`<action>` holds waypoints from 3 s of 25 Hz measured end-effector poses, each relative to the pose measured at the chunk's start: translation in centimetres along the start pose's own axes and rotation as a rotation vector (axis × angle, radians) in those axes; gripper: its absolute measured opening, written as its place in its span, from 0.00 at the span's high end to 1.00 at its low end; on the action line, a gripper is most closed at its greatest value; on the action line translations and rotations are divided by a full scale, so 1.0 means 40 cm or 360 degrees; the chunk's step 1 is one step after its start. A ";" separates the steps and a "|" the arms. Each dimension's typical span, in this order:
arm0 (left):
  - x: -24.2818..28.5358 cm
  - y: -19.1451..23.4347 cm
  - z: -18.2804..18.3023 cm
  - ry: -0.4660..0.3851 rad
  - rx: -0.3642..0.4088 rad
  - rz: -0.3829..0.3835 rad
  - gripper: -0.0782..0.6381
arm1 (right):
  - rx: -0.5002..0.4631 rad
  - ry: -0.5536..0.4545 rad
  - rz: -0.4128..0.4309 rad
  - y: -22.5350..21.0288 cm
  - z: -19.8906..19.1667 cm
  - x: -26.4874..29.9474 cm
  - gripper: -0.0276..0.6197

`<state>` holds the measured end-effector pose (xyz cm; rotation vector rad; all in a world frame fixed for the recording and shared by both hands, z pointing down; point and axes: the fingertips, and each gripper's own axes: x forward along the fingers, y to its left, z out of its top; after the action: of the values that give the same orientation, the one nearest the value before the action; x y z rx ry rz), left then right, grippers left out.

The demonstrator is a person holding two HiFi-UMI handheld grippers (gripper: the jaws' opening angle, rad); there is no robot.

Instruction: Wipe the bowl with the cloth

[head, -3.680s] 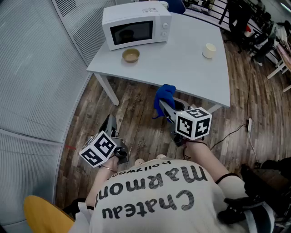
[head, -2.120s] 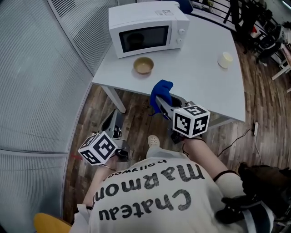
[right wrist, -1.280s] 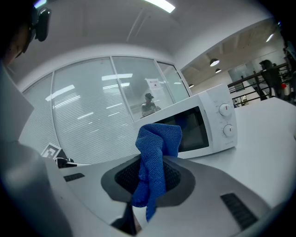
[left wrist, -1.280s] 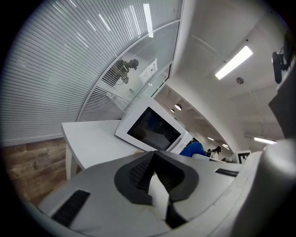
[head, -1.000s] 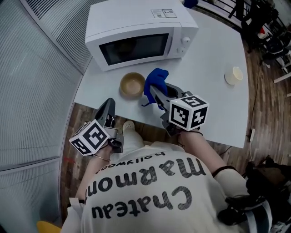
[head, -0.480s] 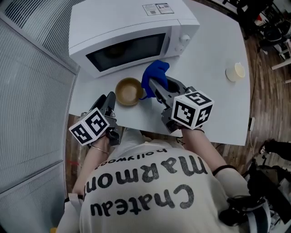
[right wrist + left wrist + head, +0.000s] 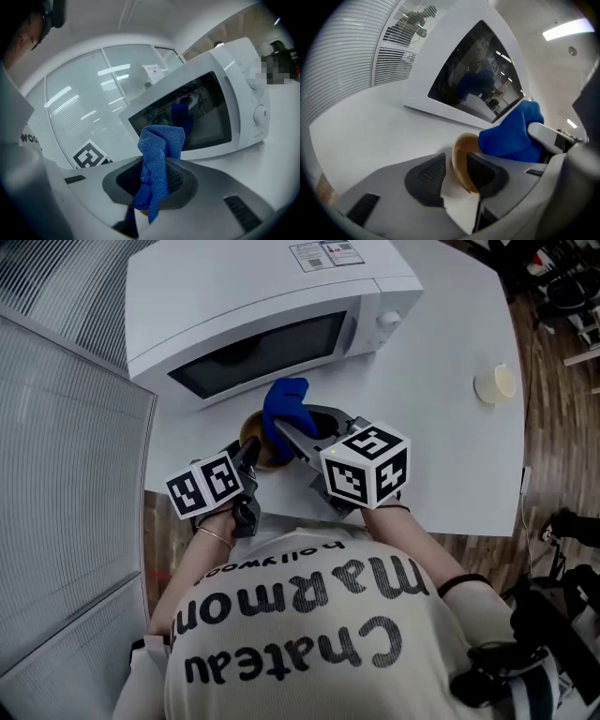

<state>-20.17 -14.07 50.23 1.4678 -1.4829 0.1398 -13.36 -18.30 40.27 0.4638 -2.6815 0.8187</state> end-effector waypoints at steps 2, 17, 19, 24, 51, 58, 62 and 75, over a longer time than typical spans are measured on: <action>0.005 0.014 -0.001 0.0020 0.0028 0.0063 0.84 | 0.0031 0.0071 0.0006 0.003 -0.028 0.018 0.86; -0.027 -0.114 0.074 -0.0225 0.0688 0.0056 0.87 | -0.0058 0.0249 -0.0027 0.011 -0.103 0.035 0.86; -0.031 -0.134 0.070 -0.0218 0.0836 0.0070 0.87 | -0.0138 0.0292 -0.0037 0.021 -0.111 0.036 0.86; -0.039 -0.155 0.050 -0.0175 0.1031 0.0074 0.87 | -0.0237 0.0348 -0.0115 0.016 -0.130 0.038 0.86; -0.083 -0.230 0.083 -0.0448 0.1131 0.0125 0.82 | 0.0655 -0.0163 -0.0503 -0.105 -0.137 -0.065 0.86; -0.093 -0.204 0.101 -0.0467 0.1056 0.0176 0.82 | 0.0875 -0.0153 -0.0458 -0.099 -0.172 -0.064 0.86; -0.082 -0.201 0.081 -0.0413 0.1059 0.0155 0.82 | 0.0692 -0.0142 -0.0473 -0.089 -0.145 -0.070 0.86; -0.093 -0.253 0.054 -0.0399 0.0997 -0.0073 0.83 | 0.0494 0.0024 -0.0207 -0.007 -0.119 -0.027 0.86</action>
<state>-14.11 -15.58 41.17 2.0768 -1.6916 0.4360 -11.38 -15.50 43.79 0.6919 -2.4860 1.1976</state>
